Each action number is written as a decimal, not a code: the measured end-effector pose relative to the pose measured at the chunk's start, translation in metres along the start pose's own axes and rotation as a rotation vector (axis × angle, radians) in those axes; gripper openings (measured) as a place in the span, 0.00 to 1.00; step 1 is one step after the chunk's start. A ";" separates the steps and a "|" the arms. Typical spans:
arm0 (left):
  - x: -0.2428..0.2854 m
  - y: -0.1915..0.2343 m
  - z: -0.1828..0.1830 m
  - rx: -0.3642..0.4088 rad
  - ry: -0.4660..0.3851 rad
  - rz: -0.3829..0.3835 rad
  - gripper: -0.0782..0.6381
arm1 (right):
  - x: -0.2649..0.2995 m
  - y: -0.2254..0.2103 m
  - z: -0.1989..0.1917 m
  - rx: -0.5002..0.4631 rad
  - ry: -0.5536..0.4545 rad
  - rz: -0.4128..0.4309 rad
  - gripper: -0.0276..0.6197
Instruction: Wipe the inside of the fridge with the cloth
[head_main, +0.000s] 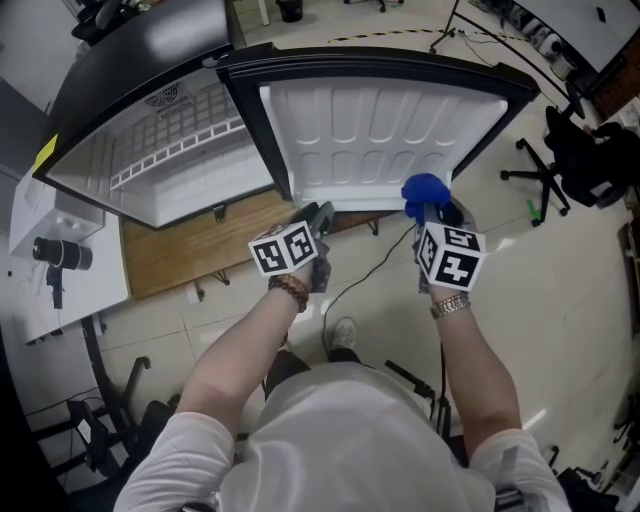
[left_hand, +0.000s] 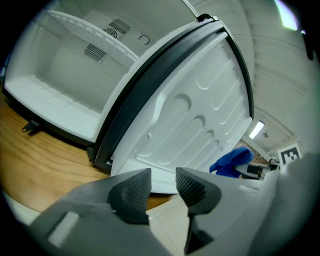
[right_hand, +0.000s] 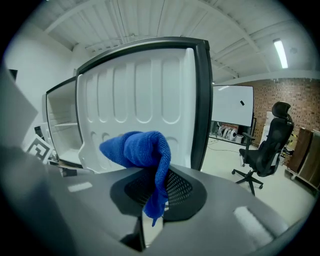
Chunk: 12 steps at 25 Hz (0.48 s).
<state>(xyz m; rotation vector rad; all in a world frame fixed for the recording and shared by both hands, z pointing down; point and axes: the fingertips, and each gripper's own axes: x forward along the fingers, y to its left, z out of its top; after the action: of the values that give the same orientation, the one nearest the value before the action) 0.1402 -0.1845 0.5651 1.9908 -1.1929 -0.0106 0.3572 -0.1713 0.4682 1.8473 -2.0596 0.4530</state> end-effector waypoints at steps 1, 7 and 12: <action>0.001 0.000 0.001 -0.016 -0.007 -0.004 0.32 | -0.003 0.007 0.000 -0.004 -0.003 0.017 0.10; 0.007 0.004 0.004 -0.158 -0.059 -0.037 0.33 | -0.016 0.045 -0.007 -0.041 -0.004 0.107 0.10; 0.009 0.010 0.010 -0.286 -0.137 -0.075 0.33 | -0.021 0.061 -0.025 -0.066 0.027 0.141 0.10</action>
<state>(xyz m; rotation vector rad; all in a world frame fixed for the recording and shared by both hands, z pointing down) 0.1344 -0.2001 0.5680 1.8026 -1.1307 -0.3424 0.3000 -0.1354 0.4803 1.6569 -2.1687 0.4383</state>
